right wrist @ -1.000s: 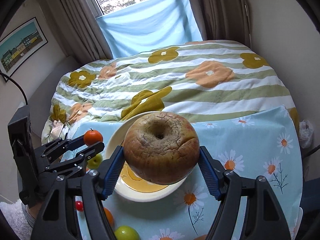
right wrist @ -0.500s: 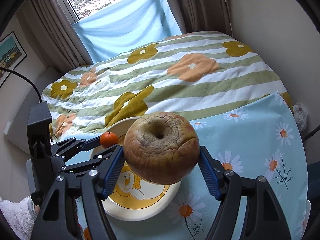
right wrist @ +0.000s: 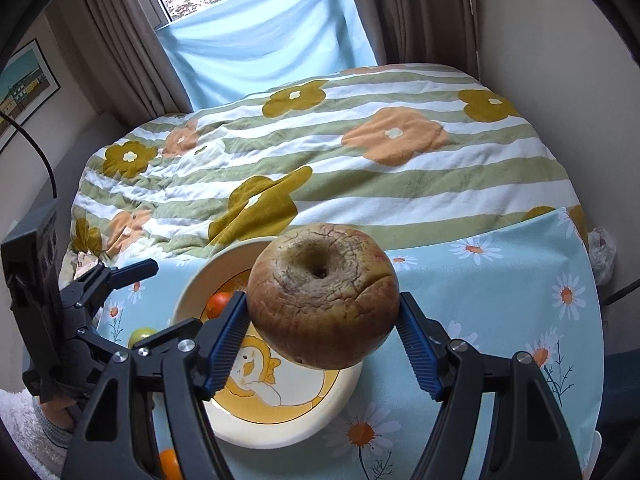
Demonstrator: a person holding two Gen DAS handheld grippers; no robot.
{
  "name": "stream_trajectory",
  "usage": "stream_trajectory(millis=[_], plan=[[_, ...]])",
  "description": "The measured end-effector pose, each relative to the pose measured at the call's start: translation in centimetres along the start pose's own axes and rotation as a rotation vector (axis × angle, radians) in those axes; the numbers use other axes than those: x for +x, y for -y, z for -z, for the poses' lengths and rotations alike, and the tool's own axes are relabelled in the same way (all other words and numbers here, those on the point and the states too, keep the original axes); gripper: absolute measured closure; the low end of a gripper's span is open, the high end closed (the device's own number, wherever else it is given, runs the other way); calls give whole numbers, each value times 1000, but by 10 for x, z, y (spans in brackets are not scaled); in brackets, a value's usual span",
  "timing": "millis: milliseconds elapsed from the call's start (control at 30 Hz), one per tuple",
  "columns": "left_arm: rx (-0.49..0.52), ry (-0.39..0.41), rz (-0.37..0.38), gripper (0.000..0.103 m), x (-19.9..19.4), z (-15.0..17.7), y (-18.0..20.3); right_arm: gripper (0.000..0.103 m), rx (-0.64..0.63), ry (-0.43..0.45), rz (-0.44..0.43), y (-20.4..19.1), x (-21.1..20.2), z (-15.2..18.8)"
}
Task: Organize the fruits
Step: 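Lower the tangerine into the white bowl and open the left gripper while the right carries the apple over, then lower the wrinkled apple into the bowl and open the right gripper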
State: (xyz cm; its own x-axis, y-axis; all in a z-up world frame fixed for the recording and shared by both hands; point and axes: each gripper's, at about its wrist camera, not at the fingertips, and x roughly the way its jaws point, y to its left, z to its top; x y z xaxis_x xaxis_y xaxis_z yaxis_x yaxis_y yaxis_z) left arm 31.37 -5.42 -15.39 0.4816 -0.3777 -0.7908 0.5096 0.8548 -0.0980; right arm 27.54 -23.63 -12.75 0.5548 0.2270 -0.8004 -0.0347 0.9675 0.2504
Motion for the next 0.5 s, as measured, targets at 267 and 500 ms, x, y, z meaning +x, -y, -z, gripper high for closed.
stream_trajectory(millis=[267, 500], plan=[[-41, -12, -67, 0, -14, 17, -25, 34, -111, -108, -30, -22, 41, 1], [-55, -1, -128, 0, -28, 33, -37, 34, -222, -157, -11, -39, 73, 4]])
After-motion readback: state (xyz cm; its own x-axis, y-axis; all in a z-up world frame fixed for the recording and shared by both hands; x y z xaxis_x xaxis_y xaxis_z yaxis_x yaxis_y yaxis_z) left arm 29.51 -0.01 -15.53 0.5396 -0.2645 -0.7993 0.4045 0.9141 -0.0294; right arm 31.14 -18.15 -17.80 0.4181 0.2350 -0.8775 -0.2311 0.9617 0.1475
